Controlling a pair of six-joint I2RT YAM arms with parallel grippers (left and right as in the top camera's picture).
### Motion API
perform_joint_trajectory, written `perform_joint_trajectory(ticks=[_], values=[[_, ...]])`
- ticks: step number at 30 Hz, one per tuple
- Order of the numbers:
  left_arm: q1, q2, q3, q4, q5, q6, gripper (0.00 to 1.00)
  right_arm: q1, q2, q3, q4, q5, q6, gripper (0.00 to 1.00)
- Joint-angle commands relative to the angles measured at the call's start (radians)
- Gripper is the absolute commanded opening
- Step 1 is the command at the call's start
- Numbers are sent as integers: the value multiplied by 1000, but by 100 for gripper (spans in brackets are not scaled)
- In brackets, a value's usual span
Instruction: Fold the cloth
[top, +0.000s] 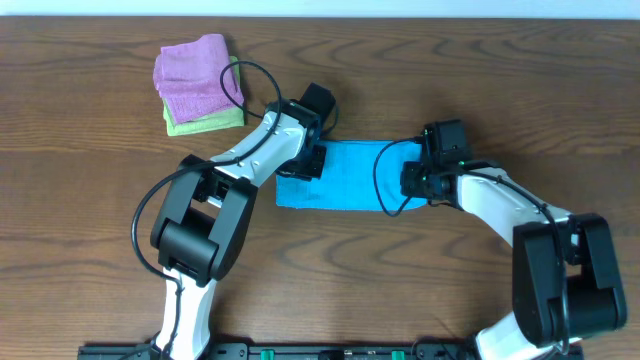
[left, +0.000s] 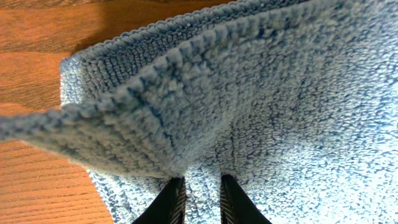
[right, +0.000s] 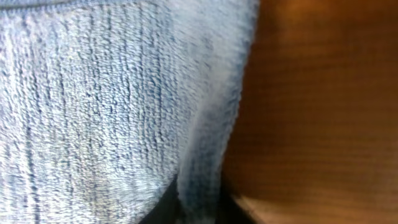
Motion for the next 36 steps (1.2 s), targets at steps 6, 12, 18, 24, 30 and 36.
perform_joint_trajectory(ticks=[6, 12, 18, 24, 30, 36], values=[[3, 39, -18, -22, -23, -8, 19, -2, 31, -7, -30, -8, 2, 1], [4, 38, -17, -23, -23, -7, 18, 19, -34, 40, -113, -10, -10, 1], [4, 39, -16, -23, -22, -7, 18, 51, -129, 61, -129, -12, -12, 1], [3, 37, -15, -24, -22, -7, 18, 97, -175, 61, -127, -40, 7, 1], [12, -12, 9, -50, -22, -6, 44, 152, -175, 62, -126, -60, 27, 1], [20, -103, 24, -47, -28, -6, 64, 195, -177, 88, -127, -60, 37, 1]])
